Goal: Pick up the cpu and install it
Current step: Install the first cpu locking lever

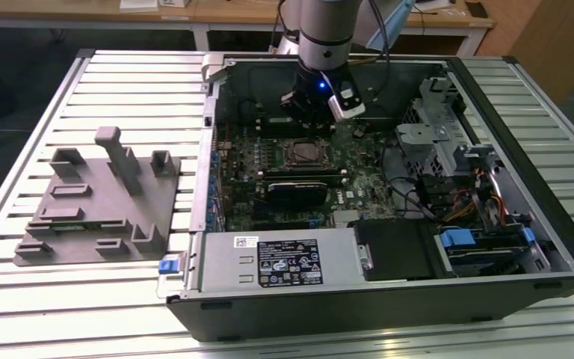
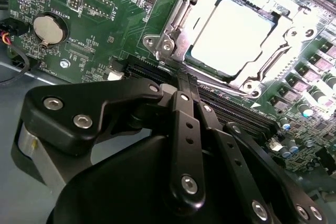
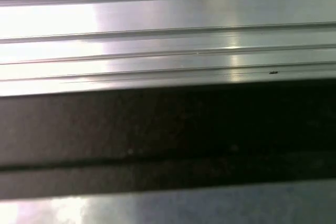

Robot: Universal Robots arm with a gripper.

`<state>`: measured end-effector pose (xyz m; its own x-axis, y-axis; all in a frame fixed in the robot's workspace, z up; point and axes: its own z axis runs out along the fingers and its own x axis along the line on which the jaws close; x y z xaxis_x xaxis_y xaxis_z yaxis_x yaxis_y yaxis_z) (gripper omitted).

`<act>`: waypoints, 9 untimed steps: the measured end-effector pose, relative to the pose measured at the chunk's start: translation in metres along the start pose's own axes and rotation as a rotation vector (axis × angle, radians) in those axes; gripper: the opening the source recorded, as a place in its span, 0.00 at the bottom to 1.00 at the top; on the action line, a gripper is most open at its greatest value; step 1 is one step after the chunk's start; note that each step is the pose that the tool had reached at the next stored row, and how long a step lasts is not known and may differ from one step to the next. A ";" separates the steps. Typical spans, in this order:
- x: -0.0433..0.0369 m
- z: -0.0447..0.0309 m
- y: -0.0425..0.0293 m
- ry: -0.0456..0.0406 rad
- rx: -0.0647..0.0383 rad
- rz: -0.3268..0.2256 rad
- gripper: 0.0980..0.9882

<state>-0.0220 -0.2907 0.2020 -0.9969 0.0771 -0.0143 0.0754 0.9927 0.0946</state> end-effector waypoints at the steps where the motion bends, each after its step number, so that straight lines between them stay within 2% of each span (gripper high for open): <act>1: 0.0000 0.0000 0.0000 0.0000 0.000 0.000 0.01; 4: 0.0000 0.0003 0.0000 -0.0002 0.001 0.000 0.01; 9: -0.0001 0.0035 -0.0006 -0.0001 0.008 0.000 0.01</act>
<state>-0.0219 -0.2909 0.1984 -0.9969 0.0771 -0.0144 0.0755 0.9934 0.0867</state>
